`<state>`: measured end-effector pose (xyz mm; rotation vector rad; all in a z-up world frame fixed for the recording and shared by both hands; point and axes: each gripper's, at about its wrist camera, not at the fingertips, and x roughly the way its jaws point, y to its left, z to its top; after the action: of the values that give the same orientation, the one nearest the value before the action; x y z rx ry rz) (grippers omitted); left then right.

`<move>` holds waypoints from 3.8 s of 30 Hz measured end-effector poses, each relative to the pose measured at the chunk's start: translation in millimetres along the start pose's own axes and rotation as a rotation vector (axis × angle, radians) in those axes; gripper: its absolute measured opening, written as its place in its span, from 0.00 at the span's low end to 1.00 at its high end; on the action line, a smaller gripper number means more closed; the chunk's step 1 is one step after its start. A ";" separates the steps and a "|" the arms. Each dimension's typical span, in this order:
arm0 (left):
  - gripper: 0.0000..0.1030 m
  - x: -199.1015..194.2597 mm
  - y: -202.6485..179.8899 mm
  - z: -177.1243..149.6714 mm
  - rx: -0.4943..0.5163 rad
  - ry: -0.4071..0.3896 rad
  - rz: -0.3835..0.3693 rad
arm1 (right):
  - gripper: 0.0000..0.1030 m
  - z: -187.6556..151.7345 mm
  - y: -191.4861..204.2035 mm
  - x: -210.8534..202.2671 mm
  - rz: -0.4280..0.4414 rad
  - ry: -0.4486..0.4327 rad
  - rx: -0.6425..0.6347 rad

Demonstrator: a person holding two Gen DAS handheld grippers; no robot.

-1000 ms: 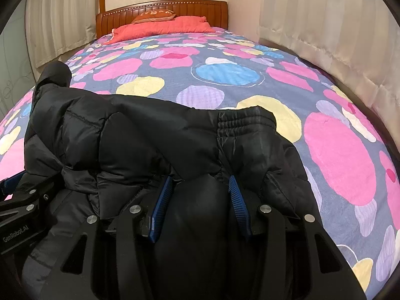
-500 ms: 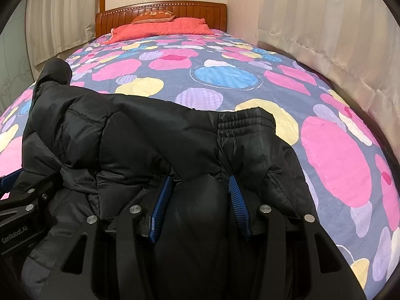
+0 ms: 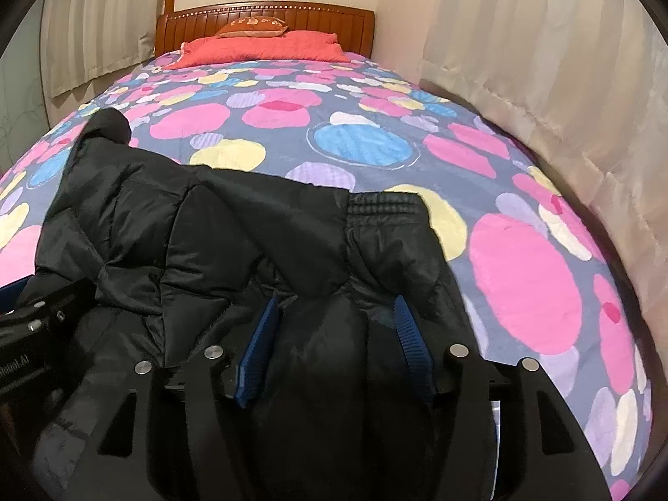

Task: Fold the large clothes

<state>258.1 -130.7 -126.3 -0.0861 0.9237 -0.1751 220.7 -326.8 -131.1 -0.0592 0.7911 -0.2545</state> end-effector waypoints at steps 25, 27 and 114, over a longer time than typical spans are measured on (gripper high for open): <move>0.87 -55.9 135.2 -23.1 -0.611 -0.008 -0.188 | 0.70 4.4 -96.7 -51.6 0.162 -0.040 0.285; 0.87 -46.2 138.3 -33.0 -0.653 0.019 -0.238 | 0.70 -2.1 -106.1 -40.0 0.209 -0.009 0.339; 0.88 -21.3 230.1 -43.2 -0.601 -0.001 -0.544 | 0.69 -39.5 20.5 33.9 0.889 0.301 0.510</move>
<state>237.1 99.4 -169.8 -0.8978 0.9103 -0.3954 219.6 -313.7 -185.5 0.8139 0.9558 0.3952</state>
